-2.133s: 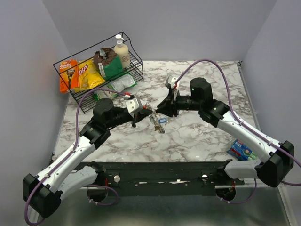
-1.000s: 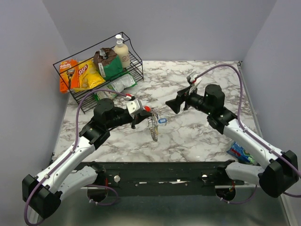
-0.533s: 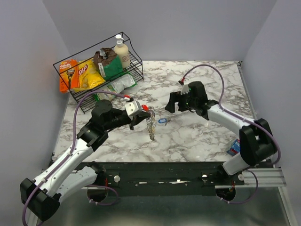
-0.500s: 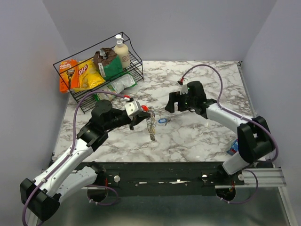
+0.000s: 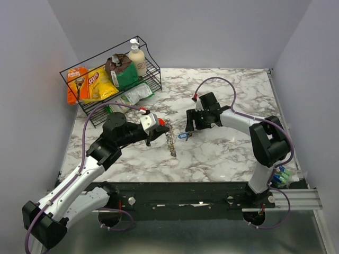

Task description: Put the keys on the keyring

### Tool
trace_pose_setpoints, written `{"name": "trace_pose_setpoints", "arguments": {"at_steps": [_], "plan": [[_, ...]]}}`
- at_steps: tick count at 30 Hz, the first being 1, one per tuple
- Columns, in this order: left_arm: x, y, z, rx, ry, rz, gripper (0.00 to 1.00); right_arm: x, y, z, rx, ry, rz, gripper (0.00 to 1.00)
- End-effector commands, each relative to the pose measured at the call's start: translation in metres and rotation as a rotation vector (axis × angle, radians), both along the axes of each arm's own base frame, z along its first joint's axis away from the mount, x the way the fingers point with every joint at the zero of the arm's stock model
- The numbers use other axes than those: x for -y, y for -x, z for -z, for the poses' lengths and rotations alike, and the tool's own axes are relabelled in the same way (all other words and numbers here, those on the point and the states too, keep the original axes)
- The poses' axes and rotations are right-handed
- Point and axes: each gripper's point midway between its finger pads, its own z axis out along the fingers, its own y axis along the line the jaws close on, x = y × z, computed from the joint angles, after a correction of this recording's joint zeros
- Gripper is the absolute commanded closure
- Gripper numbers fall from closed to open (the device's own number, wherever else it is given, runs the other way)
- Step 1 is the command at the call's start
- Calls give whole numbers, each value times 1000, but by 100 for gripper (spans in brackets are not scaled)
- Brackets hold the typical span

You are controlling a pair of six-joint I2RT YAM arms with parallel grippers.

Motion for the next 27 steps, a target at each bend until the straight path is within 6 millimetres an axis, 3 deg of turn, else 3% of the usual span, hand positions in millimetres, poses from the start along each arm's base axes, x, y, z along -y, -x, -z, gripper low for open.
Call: {"name": "trace_pose_setpoints", "arguments": {"at_steps": [1, 6, 14, 15, 17, 22, 27], "plan": [[1, 1, -29, 86, 50, 3, 100, -8, 7, 6, -52, 25, 1, 28], [1, 1, -28, 86, 51, 5, 100, -5, 12, 18, -95, 43, 26, 42], [2, 2, -28, 85, 52, 14, 100, -8, 19, 23, -117, 45, 11, 50], [2, 2, -27, 86, 51, 14, 100, -9, 20, 24, -120, 45, 5, 56], [2, 2, -27, 84, 53, 15, 100, -12, 23, 26, -133, 40, -15, 61], [2, 2, -27, 87, 53, 15, 100, -24, 33, 23, -151, 3, -66, 66], [3, 2, -26, 80, 51, 17, 100, -31, 38, 6, -131, -58, -90, 70]]}}
